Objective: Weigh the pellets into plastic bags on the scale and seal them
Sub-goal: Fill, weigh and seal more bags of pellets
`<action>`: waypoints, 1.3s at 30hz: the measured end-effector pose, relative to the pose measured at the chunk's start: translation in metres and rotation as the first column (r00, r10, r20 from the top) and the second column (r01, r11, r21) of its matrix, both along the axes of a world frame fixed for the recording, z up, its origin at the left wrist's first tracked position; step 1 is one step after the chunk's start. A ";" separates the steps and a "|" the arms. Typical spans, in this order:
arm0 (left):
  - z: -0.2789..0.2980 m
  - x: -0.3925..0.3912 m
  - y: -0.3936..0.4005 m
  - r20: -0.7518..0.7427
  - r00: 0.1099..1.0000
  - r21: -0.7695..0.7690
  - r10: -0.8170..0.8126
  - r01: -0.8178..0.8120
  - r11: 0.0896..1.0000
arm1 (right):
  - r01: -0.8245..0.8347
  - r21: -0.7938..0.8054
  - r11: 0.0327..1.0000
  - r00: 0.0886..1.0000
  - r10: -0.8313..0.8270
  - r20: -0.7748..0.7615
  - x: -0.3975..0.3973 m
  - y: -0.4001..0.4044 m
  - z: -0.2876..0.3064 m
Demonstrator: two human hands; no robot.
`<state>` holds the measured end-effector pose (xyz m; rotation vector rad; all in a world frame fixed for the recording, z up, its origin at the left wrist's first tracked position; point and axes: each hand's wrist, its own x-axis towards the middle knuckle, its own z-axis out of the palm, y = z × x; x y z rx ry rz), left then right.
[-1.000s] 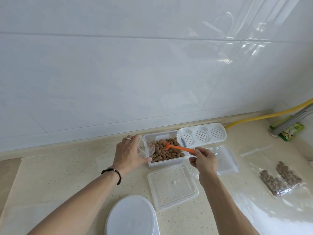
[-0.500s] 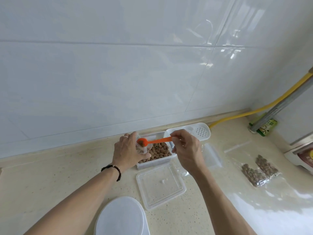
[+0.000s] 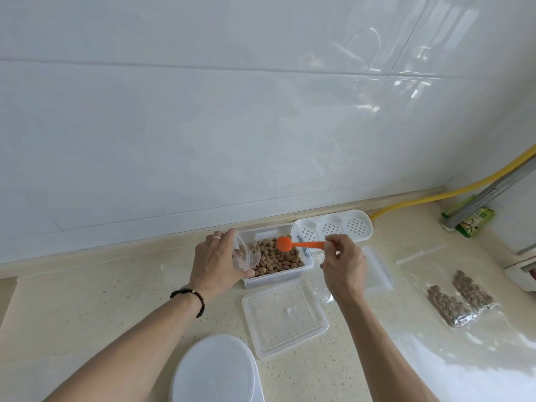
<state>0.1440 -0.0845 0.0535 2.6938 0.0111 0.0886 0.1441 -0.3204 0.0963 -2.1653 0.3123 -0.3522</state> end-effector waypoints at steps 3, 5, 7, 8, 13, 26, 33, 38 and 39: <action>-0.008 -0.002 0.007 0.011 1.000 0.018 -0.014 0.014 1.000 | 0.001 -0.072 0.997 0.995 -0.008 -0.099 0.001 0.003 -0.019; -0.011 -0.002 0.008 0.011 1.000 0.011 -0.019 0.018 1.000 | -0.030 -0.055 0.998 0.988 0.022 -0.151 0.002 0.008 -0.026; -0.012 0.000 0.009 0.007 1.000 0.017 -0.030 0.030 0.999 | -0.045 0.021 0.999 0.979 0.048 -0.197 0.004 0.013 -0.031; -0.012 0.000 0.009 0.003 0.999 0.018 -0.033 0.033 0.999 | -0.039 0.071 0.997 0.972 0.054 -0.228 0.005 0.016 -0.033; -0.013 0.000 0.010 -0.014 0.999 0.028 -0.042 0.042 0.999 | 0.071 0.334 0.940 0.946 0.042 -0.321 0.010 0.021 -0.038; -0.006 0.004 0.006 -0.014 0.999 0.071 -0.036 0.037 0.997 | 0.239 0.530 0.814 0.946 -0.071 -0.316 0.008 -0.004 -0.014; 0.010 0.014 -0.007 -0.031 0.999 0.024 -0.011 0.011 1.000 | 0.033 0.418 0.908 0.995 0.011 -0.101 0.002 0.007 0.034; 0.025 0.011 -0.014 -0.044 0.999 -0.123 0.005 -0.011 0.992 | -0.301 0.035 0.953 0.945 0.293 0.145 -0.017 0.026 0.055; 0.028 0.009 -0.015 -0.045 0.999 -0.153 0.008 -0.015 0.988 | -0.307 -0.006 0.952 0.936 0.303 0.180 -0.021 0.028 0.057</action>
